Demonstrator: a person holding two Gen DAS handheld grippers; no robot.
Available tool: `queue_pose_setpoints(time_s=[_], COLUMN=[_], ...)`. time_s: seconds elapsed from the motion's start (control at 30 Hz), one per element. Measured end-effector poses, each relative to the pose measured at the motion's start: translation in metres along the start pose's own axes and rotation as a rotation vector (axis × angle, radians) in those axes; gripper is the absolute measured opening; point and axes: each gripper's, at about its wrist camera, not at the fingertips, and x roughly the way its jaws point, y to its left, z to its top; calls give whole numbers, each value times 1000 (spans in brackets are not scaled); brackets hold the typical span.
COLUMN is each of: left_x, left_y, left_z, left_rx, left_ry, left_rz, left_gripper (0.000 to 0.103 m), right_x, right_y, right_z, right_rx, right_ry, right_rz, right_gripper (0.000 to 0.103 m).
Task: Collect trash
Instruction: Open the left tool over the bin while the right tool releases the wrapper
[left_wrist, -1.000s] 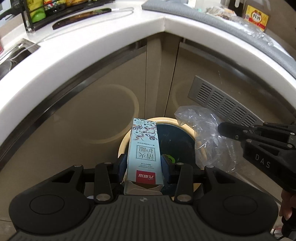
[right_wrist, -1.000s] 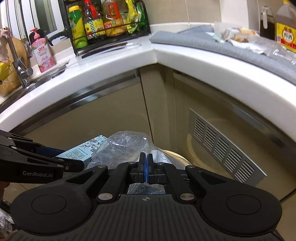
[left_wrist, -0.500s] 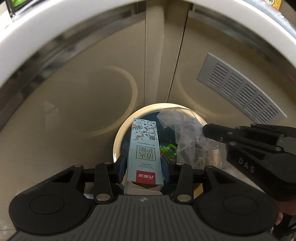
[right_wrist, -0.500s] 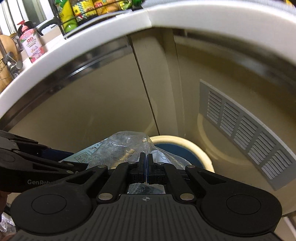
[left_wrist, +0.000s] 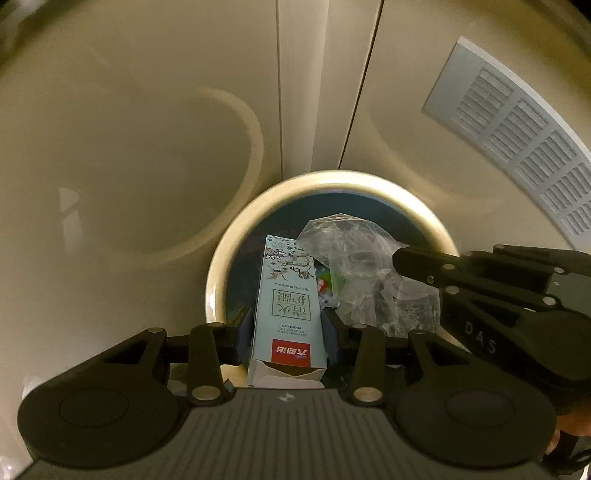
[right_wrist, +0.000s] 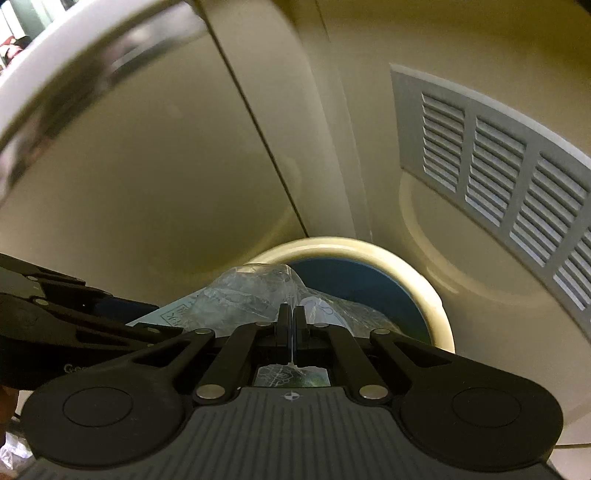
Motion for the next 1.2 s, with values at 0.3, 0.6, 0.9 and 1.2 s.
queue_pose_setpoints(time_s=[0.3,0.6,0.9,1.2], left_x=[40,52,58,23], left_y=[-2,-10,-3,9], left_z=[11,9,12,6], left_rx=[11,35,50,3], left_ry=[72,95,100,45], left_rz=[20,55,134,107], left_gripper=[45,45,91,102], right_x=[34,58,65,37], right_y=[-10,-11,-18,-18], right_z=[-7,-3,-1,7], right_rx=[9,-3,22,28], right_ry=[67,97,99,48], right_rz=[-6,4,14,-49], right_gripper=[1,1,24,67])
